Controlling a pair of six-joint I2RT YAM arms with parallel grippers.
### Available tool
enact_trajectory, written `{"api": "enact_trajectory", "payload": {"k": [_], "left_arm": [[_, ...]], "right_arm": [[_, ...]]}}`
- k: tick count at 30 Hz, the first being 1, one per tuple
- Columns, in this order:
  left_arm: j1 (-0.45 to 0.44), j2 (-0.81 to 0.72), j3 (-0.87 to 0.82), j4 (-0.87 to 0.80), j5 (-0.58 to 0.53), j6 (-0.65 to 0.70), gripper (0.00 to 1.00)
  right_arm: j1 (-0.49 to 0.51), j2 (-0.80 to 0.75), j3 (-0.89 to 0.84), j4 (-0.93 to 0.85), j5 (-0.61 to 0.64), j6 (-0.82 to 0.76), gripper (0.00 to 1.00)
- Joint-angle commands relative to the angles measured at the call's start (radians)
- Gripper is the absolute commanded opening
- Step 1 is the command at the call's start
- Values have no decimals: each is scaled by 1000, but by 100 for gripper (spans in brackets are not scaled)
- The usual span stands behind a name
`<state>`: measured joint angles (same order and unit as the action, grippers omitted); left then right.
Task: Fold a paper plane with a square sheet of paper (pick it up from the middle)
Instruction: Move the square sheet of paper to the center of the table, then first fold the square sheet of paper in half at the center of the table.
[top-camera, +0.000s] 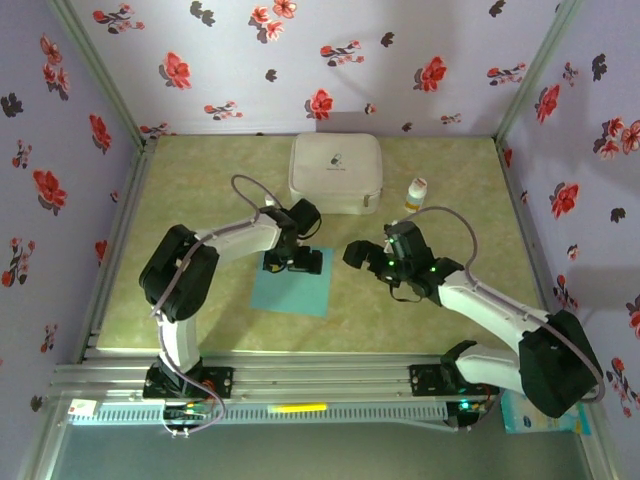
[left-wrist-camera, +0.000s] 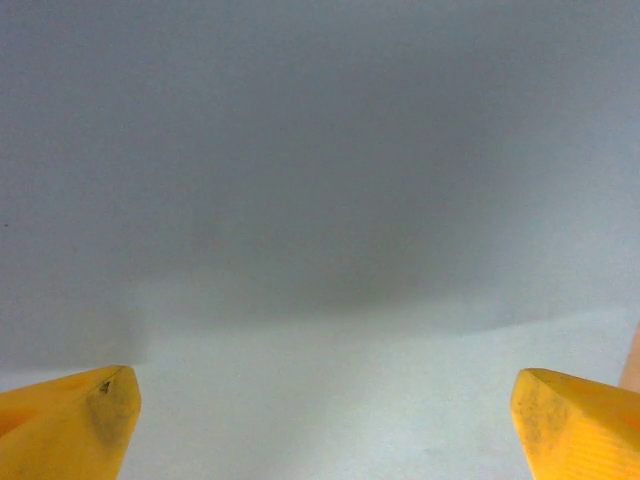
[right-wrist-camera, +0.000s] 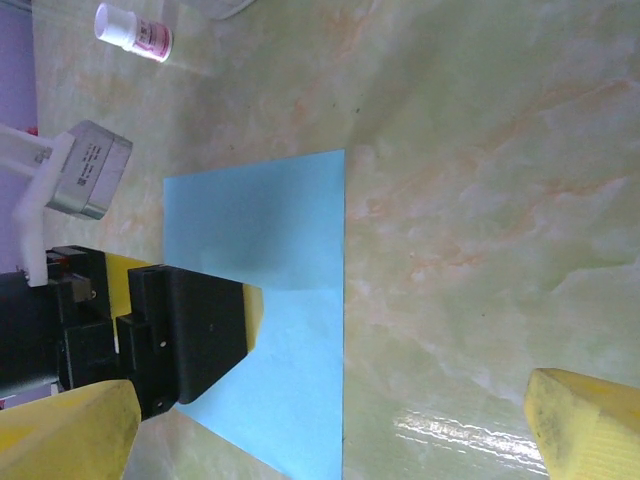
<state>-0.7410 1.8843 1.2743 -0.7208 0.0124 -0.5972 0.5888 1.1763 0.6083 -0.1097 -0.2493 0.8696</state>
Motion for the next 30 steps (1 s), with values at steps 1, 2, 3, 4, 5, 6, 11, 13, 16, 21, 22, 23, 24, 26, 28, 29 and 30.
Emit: {"api": "enact_trajectory", "payload": {"k": [1,2,3,4,5,6,11,13,16,21,22,23,24,26,28,29,30], "left_arm": [[-1,8,-11,-27,3,-8,96],[-2,9,-11,-26,-4,-12,95],[-1,12,-11,-27,-9,-15,95],[-1,13,-11,-26,-12,-18,95],[-2,17,-11,-23,-15,-19,95],[-1,20,-9,-22,-15,-19,95],[-7,33,-3,-26,-27,-23,96],[-7,36,-6,-26,-27,-27,96],[-12,40,-6,-27,-27,-27,96],[-20,53,-13,-14,-25,-31,96],[-21,56,-16,-10,-25,-33,96],[-22,61,-19,-7,-26,-35,96],[-23,65,-23,-6,-26,-36,96],[-24,72,-34,0,-27,-39,96],[-24,78,-45,7,-29,-42,96],[-25,80,-51,12,-29,-43,96],[-25,83,-56,17,-28,-44,96]], "right_arm": [[12,11,-4,28,-16,15,99],[13,14,-5,27,-15,17,99],[13,15,-4,28,-13,16,99],[14,16,-4,27,-12,18,99],[14,17,-4,25,-9,20,99],[15,18,-2,23,-8,22,99],[17,20,2,22,-8,20,99],[17,19,1,18,-8,19,99],[19,23,0,19,-8,19,99],[20,27,1,17,-6,19,99],[20,26,1,16,-5,19,99],[20,29,1,15,-3,19,99],[20,28,1,14,-4,18,99],[20,31,3,9,-3,16,99],[20,32,2,7,0,14,99],[20,31,2,4,1,14,99],[20,33,4,3,3,14,99]]}}
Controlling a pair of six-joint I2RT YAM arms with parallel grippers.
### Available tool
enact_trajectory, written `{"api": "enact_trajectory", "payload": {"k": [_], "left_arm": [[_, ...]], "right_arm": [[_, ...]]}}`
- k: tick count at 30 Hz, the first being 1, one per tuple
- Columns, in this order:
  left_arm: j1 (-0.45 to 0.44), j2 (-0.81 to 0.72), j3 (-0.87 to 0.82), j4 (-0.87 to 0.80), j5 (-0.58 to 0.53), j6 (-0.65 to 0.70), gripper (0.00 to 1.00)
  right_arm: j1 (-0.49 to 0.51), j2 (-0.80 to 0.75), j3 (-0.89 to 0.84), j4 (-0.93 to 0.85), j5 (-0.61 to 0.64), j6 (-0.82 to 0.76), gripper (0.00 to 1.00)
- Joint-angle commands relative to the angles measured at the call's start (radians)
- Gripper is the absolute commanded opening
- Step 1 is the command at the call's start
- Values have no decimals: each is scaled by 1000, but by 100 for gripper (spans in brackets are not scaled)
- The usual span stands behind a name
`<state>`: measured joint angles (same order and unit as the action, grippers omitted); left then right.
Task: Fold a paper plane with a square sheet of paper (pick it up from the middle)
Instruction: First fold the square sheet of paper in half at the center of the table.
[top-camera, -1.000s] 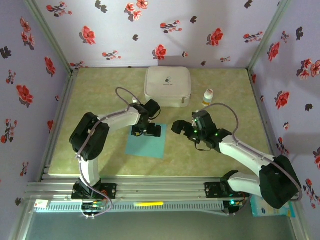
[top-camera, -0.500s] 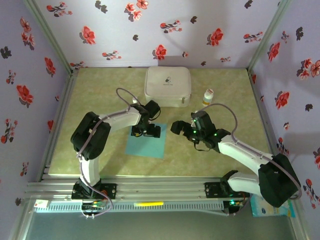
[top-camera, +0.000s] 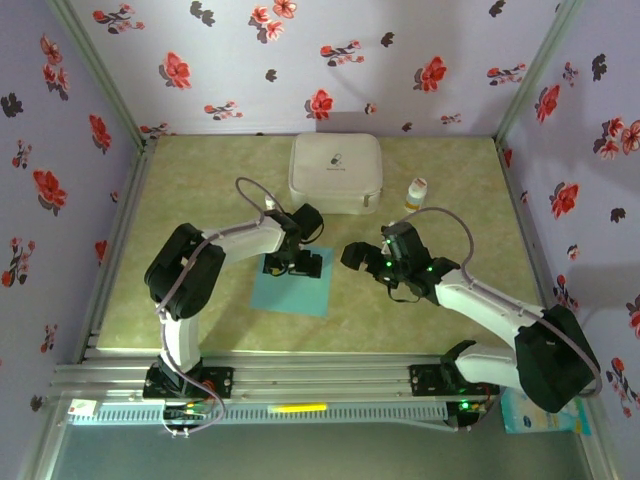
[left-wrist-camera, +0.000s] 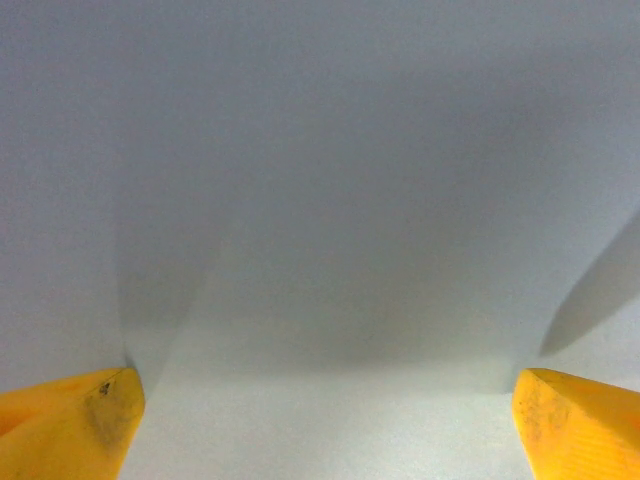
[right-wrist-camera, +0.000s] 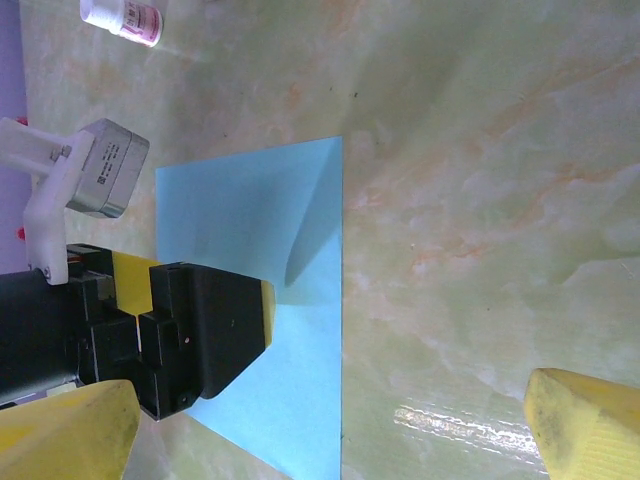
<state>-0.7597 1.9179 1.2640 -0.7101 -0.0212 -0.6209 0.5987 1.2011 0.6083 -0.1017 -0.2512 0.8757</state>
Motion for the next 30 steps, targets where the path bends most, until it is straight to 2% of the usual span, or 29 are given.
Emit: {"api": "enact_trajectory", "payload": {"k": [1,18,30], "left_arm": [[-6,50,-50,6,5,-20,96],[-6,-46,-5,-55,-63,-50,96],[-7,8,-59,26,-4,-61,96]], "right_arm": [[10,8,5,-5,4,7,99],[12,6,15,-18,7,8,99],[13,22,22,-11,3,6,99]]}}
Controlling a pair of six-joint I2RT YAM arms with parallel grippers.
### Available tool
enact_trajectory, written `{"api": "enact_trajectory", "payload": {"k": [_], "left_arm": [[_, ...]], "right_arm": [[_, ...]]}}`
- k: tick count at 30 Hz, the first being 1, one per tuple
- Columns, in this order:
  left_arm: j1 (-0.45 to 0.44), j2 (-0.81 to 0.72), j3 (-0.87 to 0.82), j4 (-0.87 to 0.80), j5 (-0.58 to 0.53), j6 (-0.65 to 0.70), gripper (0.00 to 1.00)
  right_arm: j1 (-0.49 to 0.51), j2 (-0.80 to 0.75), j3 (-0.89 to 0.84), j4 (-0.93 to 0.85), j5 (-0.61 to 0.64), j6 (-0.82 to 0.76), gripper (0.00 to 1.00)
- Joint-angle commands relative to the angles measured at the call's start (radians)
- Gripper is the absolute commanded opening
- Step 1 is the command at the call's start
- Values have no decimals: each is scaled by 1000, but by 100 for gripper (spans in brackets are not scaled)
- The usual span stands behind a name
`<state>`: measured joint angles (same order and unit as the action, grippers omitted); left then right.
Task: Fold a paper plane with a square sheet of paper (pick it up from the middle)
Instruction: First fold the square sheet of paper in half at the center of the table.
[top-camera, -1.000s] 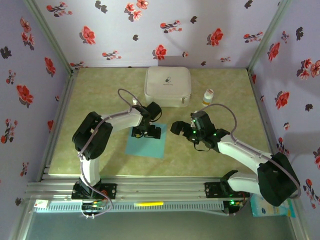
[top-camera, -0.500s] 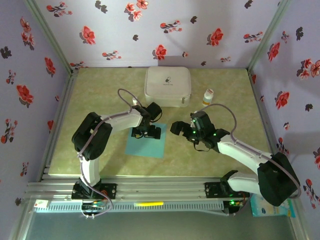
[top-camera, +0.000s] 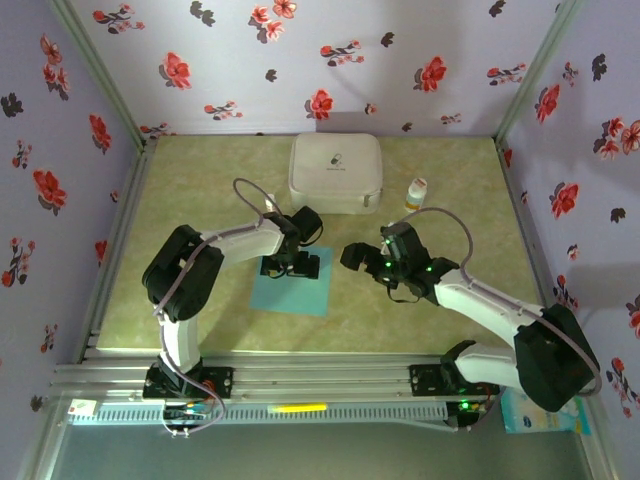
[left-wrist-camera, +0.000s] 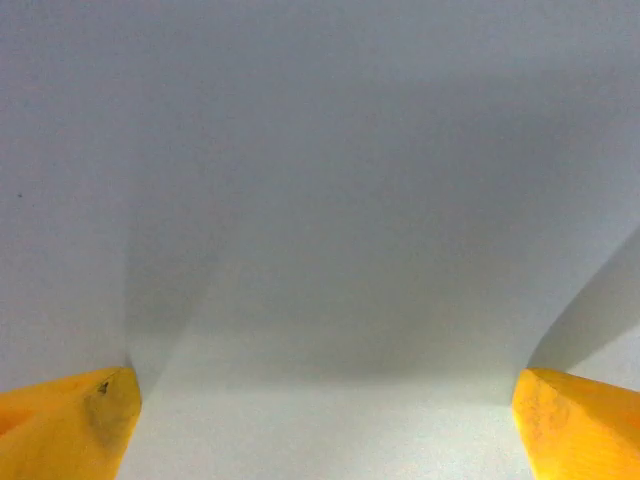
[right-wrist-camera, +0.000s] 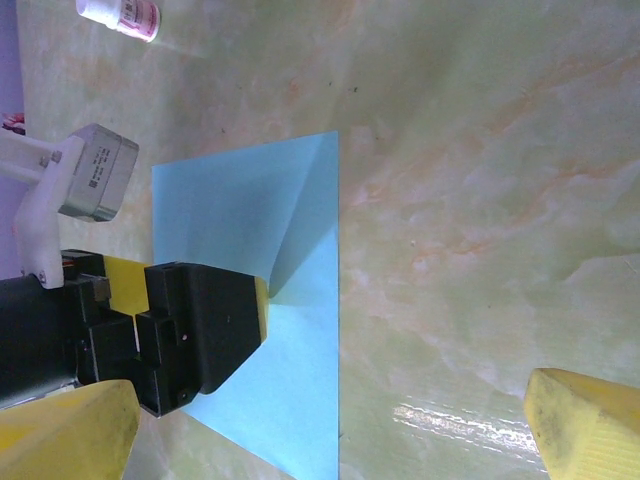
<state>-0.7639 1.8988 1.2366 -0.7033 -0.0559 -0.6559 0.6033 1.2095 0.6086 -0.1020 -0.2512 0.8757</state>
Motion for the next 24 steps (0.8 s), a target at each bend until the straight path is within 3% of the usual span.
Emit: {"api": "enact_trajectory", "payload": {"k": [1,24], "left_arm": [[-4,31,-35,26,33,-28,96],[-36,112,-42,28,4,-38,94]], "right_arm": [[9,16,23,-11,3,5,99],[13,41,43,-51,33,21,99]]}}
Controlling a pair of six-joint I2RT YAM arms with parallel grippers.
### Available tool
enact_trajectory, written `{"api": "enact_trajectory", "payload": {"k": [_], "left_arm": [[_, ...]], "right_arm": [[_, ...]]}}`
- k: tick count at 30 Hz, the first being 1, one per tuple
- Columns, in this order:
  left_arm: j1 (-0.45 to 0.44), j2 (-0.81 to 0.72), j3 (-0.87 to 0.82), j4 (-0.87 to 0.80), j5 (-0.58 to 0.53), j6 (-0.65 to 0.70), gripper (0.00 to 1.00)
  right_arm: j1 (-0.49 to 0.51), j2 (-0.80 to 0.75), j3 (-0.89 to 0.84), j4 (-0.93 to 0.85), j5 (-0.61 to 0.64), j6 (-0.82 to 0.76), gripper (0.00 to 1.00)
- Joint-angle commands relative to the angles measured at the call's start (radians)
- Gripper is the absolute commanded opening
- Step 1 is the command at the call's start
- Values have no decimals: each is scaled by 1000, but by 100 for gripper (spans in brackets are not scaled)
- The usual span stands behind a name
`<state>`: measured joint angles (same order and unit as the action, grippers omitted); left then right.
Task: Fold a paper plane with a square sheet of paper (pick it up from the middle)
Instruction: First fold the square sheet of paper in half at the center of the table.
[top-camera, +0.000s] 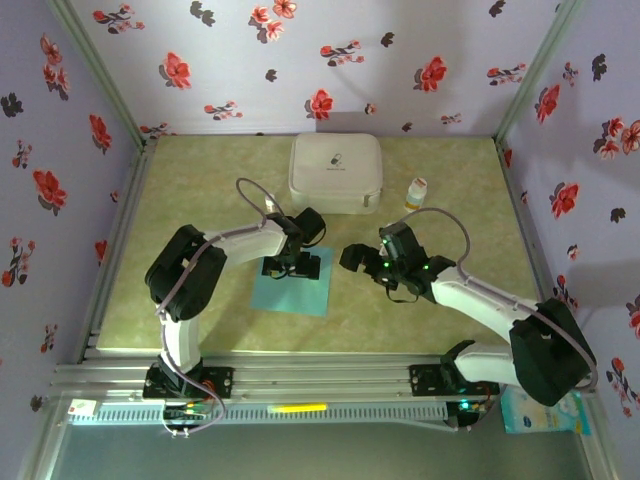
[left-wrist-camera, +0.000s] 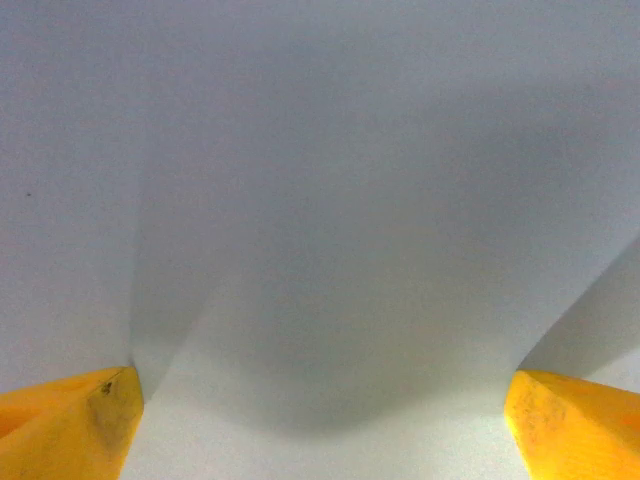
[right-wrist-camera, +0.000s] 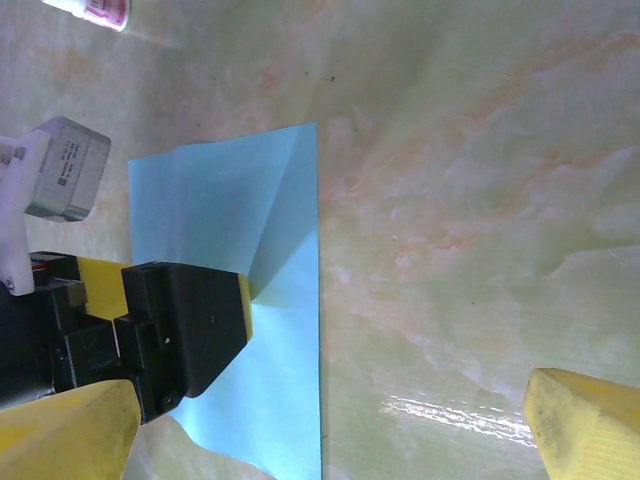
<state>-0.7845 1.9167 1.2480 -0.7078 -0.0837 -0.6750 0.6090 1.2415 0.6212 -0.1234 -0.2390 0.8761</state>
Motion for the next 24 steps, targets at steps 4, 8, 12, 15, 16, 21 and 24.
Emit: {"api": "enact_trajectory", "payload": {"k": [4,8,12,15,16,21,24], "left_arm": [[-15,82,-58,44,43,-16,93],[-15,64,-64,63,56,-18,87],[-15,46,-65,80,67,-18,81],[-15,22,-77,105,68,-13,72],[-16,13,-80,112,71,-12,69],[-17,0,-81,114,71,-10,58],[-19,-18,-88,127,71,-3,52]], "right_arm": [[8,8,32,-30,21,23,99],[9,3,31,-32,26,23,99],[9,0,32,-33,37,31,99],[11,-2,31,-37,44,35,99],[11,-2,31,-39,47,36,99],[11,-2,30,-50,62,43,99],[11,-1,31,-53,63,43,99]]}}
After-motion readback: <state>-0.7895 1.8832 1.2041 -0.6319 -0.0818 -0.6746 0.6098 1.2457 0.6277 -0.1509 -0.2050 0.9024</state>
